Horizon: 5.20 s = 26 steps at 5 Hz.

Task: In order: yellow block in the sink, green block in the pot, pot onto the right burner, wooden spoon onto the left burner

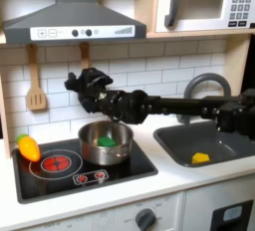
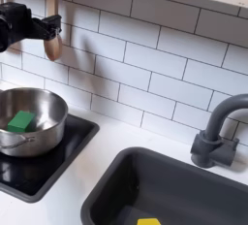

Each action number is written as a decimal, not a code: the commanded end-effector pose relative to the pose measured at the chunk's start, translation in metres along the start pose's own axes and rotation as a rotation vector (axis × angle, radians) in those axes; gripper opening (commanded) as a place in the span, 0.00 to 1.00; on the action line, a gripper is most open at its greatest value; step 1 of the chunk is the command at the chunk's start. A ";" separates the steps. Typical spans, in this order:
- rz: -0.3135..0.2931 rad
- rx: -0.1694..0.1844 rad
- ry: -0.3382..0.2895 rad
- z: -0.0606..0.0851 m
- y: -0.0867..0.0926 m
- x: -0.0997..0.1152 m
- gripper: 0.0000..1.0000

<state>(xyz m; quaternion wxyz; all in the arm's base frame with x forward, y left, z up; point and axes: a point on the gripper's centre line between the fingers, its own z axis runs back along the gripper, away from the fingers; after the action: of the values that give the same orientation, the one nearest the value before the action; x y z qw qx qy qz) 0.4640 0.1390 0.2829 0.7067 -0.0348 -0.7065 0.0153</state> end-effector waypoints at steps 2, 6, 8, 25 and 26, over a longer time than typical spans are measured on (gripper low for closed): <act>0.005 0.017 -0.043 -0.003 0.003 0.006 0.91; 0.023 0.011 -0.071 -0.004 -0.002 0.013 0.00; 0.024 0.009 -0.078 -0.005 -0.001 0.015 0.00; 0.052 -0.020 -0.124 -0.009 -0.012 0.030 0.00; 0.070 -0.042 -0.136 0.003 -0.020 0.036 0.00</act>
<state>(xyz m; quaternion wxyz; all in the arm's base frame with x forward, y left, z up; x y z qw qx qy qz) 0.4616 0.1242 0.3177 0.6568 -0.0754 -0.7495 0.0343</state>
